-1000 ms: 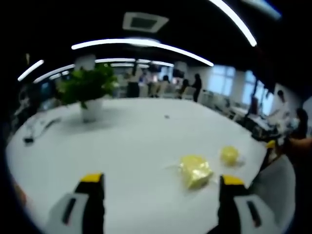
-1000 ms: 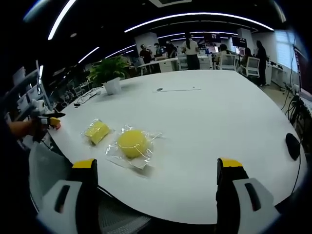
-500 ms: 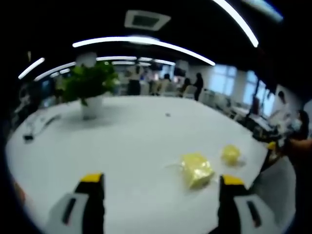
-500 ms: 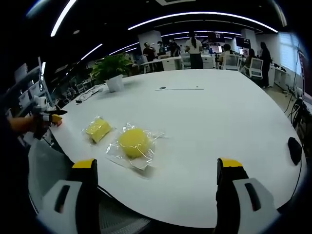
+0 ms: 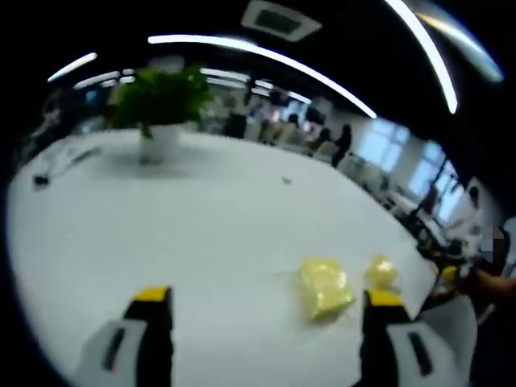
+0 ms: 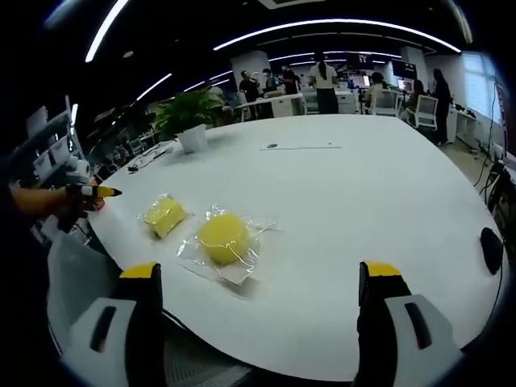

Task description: Compare the silicone blocks by pressing each to a similar depth, holding the contact briefly, and releasing to observe deformation and rebound differences across the visible hardness samples.

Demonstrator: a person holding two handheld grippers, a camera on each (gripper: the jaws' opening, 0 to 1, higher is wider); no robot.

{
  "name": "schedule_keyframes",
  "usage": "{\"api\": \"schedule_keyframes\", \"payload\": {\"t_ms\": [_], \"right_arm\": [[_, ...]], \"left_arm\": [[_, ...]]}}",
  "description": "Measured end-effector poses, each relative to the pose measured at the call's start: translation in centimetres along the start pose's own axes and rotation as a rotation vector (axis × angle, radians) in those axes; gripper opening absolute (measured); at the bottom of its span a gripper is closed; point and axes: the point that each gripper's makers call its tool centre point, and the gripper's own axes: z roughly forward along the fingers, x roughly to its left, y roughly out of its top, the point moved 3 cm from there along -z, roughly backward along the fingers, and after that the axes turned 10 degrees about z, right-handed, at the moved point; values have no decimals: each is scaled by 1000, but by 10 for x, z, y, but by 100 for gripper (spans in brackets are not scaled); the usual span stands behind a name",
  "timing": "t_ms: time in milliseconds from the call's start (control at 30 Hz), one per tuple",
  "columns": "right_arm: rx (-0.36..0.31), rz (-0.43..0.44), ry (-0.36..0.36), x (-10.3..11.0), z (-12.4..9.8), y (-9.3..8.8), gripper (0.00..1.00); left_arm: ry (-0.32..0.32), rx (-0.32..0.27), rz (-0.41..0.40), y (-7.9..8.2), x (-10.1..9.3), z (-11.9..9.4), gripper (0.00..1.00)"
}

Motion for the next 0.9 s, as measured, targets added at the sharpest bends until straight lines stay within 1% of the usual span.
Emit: {"api": "schedule_keyframes", "payload": {"t_ms": [33, 67, 100, 167, 267, 333, 400, 467, 500, 567, 633, 700, 800, 900], "right_arm": [[-3, 0, 1, 0, 0, 1, 96], [-4, 0, 1, 0, 1, 1, 96], [-6, 1, 0, 0, 1, 1, 96], [-7, 4, 0, 0, 2, 1, 96], [-6, 5, 1, 1, 2, 0, 96], [-4, 6, 2, 1, 3, 0, 96], [-3, 10, 1, 0, 3, -1, 96], [-5, 13, -2, -1, 3, -1, 96], [-5, 16, -2, -1, 3, -1, 96], [-4, 17, -4, -2, 3, -2, 96], [-3, 21, -4, -3, 4, -3, 96], [1, 22, -5, -3, 5, -4, 96], [-1, 24, -2, -2, 6, -3, 96], [-4, 30, 0, -1, 7, -3, 96]], "left_arm": [[-13, 12, -24, 0, -2, 4, 100], [-18, 14, -38, 0, -3, 6, 100], [-37, 19, -62, 1, -4, 11, 100], [-59, 36, -72, 3, -7, 19, 100], [-73, 71, -46, 5, -11, 30, 100], [-74, 88, -36, 6, -10, 36, 100], [-77, 105, -41, 9, -10, 42, 100], [-86, 147, -62, 7, -9, 48, 100], [-83, 156, -60, 6, -8, 51, 100], [-85, 167, -38, 5, -8, 56, 100], [-90, 196, -26, 1, -7, 61, 99], [-91, 208, -30, -1, -4, 66, 99], [-85, 210, -26, -1, 0, 72, 100], [-89, 208, -17, 0, 1, 78, 96]]}}
